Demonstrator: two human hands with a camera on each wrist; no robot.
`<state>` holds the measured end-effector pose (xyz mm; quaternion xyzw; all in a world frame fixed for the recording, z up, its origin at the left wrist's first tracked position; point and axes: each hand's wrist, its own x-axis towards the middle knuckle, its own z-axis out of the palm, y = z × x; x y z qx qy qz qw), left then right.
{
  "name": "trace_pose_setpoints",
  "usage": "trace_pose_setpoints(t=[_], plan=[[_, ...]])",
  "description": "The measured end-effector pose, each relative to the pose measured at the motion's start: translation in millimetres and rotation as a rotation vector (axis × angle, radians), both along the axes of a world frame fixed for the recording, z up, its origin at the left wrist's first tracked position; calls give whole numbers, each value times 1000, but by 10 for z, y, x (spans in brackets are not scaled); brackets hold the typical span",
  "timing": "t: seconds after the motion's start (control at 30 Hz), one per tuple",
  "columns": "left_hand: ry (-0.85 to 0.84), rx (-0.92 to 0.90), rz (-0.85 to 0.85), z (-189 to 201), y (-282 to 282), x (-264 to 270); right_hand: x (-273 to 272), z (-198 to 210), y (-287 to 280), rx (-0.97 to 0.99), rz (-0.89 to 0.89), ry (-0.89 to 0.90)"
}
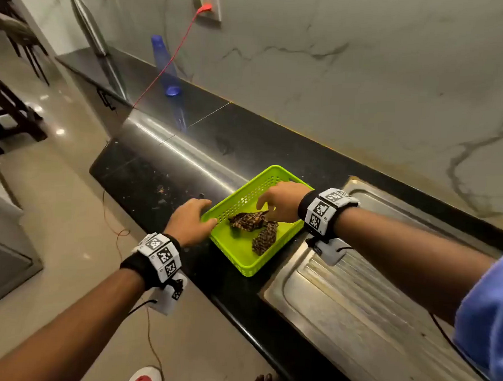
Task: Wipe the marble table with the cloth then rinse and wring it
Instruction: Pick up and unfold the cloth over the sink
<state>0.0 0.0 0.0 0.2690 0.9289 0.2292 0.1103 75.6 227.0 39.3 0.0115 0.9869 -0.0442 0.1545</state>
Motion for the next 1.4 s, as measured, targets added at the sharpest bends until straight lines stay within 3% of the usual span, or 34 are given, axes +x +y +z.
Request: trace_pose_setpoints(t=[0.13, 0.47, 0.63, 0.83, 1.13, 1.4], plan=[[-40, 10, -24, -79, -37, -42, -313, -90, -113, 41, 91, -179], [-109, 2, -53, -125, -61, -192, -652, -303, -81, 128, 180, -287], [-105, -41, -57, -120, -30, -227, -612, -330, -71, 146, 172, -168], [-18, -81, -127, -53, 49, -211, -521, -101, -15, -61, 56, -59], [82, 331, -294, 447, 613, 49, -138, 792, 246, -349, -65, 304], [247, 516, -244, 1372, 1223, 213, 520, 1534, 793, -506, -169, 694]])
